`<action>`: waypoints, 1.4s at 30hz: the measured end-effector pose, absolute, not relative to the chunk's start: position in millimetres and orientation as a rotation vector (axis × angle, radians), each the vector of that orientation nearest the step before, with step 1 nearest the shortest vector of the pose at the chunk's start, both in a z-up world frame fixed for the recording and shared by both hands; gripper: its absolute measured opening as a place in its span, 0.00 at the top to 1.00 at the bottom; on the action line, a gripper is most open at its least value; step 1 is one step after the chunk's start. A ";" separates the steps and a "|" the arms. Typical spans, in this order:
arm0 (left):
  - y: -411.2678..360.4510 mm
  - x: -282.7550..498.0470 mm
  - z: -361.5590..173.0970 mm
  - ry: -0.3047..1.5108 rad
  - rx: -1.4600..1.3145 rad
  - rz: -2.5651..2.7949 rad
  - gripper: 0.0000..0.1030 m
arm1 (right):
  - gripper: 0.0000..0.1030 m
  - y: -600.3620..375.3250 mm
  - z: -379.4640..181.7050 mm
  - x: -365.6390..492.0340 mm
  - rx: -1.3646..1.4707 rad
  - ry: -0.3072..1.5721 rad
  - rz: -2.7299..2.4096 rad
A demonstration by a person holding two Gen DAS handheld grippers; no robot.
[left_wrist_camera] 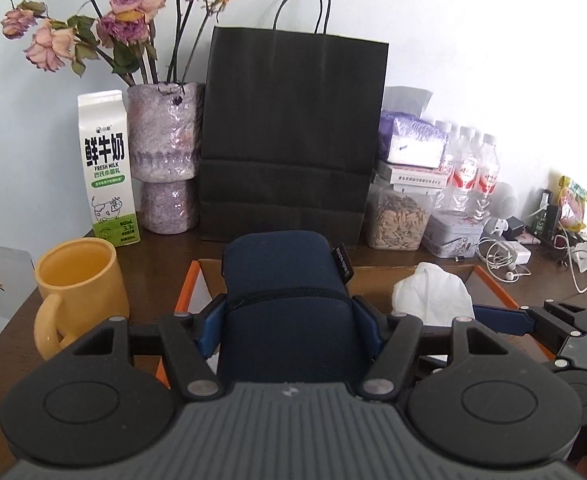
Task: Organize objects
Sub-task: 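Lower the navy case into the box with the left gripper while the right gripper drops the white mask in, then withdraw both open grippers from the box toward the items on the table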
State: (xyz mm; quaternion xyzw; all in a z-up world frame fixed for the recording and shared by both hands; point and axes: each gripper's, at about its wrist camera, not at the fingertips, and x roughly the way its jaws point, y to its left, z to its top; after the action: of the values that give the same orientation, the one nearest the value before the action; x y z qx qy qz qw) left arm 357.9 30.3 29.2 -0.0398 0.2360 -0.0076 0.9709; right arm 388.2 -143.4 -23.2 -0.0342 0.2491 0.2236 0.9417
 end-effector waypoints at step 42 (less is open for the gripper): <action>35.2 320.7 53.3 0.400 -0.053 0.041 0.00 | 0.00 -161.4 -5.7 353.0 -0.103 0.467 0.365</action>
State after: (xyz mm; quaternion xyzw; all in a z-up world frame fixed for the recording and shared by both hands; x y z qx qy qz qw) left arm 320.7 35.2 53.3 -0.0265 0.1984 0.0206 0.9795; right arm 353.0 -161.4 -5.7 -0.0507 0.2298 0.1799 0.9551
